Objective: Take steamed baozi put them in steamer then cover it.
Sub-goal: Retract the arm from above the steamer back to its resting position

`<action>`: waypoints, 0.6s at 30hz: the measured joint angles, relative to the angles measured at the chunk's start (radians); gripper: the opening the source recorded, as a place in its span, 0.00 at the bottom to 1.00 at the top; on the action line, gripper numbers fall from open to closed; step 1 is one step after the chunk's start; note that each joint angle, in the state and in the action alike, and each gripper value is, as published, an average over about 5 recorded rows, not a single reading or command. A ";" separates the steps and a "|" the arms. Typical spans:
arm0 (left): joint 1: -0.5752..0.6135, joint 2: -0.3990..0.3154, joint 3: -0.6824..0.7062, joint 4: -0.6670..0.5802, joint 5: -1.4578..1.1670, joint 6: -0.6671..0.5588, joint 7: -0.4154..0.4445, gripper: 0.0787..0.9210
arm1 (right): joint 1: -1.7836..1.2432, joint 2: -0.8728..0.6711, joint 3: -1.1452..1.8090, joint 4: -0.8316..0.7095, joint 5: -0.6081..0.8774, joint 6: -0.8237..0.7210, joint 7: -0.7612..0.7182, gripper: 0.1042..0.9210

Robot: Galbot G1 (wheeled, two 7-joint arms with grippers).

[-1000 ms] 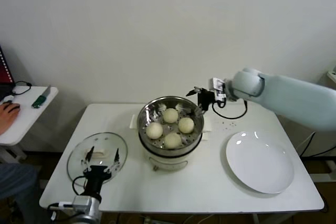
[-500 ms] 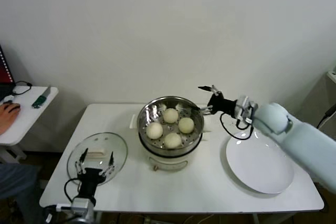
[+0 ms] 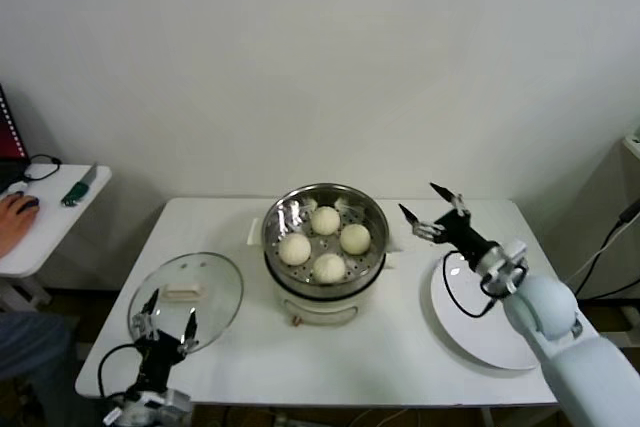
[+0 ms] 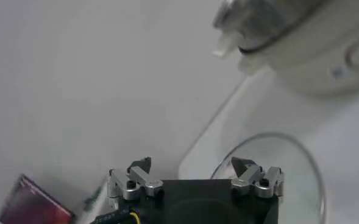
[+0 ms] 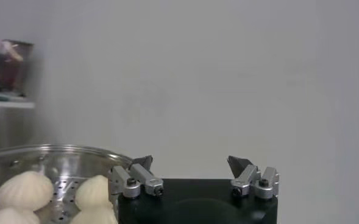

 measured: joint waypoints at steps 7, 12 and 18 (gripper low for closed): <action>-0.051 0.040 0.018 0.058 0.222 0.034 -0.003 0.88 | -0.141 0.080 0.133 0.013 -0.017 0.010 0.003 0.88; -0.113 0.057 0.026 0.123 0.324 0.016 0.005 0.88 | -0.203 0.121 0.185 0.015 -0.043 0.013 0.000 0.88; -0.183 0.060 0.036 0.209 0.424 -0.015 0.026 0.88 | -0.243 0.158 0.225 0.006 -0.067 0.024 -0.007 0.88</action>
